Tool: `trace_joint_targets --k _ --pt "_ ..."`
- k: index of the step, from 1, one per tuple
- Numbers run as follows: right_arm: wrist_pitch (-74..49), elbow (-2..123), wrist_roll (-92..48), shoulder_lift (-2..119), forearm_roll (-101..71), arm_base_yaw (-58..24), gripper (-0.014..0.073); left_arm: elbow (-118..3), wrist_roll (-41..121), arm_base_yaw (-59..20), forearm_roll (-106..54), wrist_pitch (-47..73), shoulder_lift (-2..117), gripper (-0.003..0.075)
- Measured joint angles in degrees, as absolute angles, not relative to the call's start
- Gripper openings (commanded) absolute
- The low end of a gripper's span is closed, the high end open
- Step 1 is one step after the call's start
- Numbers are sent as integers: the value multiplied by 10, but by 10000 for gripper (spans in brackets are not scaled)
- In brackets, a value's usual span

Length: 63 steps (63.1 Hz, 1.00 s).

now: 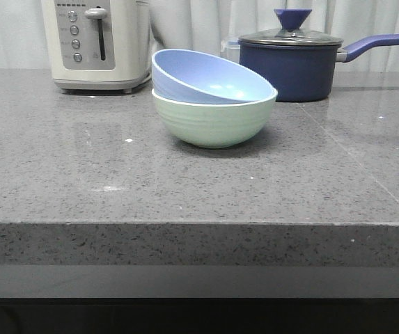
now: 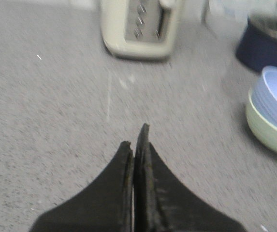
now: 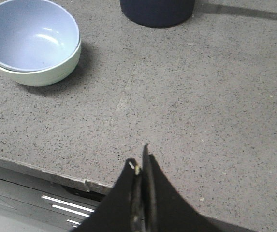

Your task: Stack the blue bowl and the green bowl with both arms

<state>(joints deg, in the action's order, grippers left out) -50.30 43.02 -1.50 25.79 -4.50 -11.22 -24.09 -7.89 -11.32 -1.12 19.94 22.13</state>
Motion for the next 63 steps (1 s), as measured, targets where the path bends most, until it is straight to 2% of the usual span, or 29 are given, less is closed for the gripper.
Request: trace_joint_targets --k 11,23,53,63 --pt "-503 430 -15 258 -45 -112 -53 -87 -26 -49 -70 98 82 -20" --pt "-503 430 -15 258 -45 -112 -53 -9 -20 -29 -78 67 4 -20" --pt "-503 429 -15 257 -45 -112 -53 2 -19 -29 -78 33 -2 -20" --pt "-503 429 -15 257 -45 -112 -53 2 -38 -29 -32 33 -2 -20"
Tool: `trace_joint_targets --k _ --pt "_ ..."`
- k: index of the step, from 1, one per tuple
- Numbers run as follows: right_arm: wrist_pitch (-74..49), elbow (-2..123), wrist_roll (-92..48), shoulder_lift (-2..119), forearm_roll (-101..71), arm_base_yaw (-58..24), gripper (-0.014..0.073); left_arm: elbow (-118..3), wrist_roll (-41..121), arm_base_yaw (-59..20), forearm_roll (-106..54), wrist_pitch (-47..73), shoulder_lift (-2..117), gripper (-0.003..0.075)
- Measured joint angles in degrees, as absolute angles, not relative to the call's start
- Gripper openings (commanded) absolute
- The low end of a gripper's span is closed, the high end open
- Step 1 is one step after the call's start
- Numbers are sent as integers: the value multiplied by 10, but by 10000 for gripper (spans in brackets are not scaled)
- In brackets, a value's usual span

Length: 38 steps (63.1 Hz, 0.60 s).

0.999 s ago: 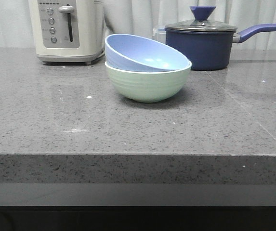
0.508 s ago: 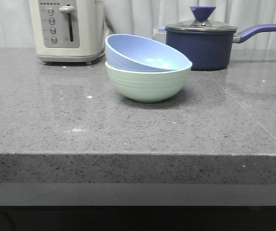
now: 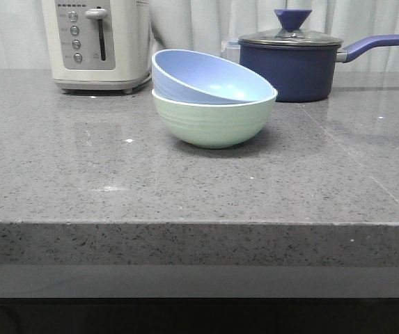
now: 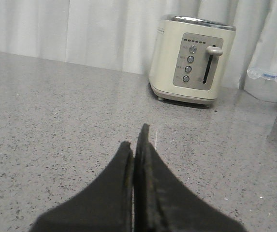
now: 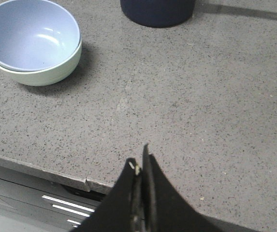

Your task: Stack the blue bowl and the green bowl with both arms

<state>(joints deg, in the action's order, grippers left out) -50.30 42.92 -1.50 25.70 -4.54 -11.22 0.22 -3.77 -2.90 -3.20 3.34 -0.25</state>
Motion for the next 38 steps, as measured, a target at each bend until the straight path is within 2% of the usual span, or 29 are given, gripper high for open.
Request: trace_joint_targets --k 38 --pt "-503 429 -15 257 -45 -112 -53 2 -27 -29 -8 33 -2 -20"
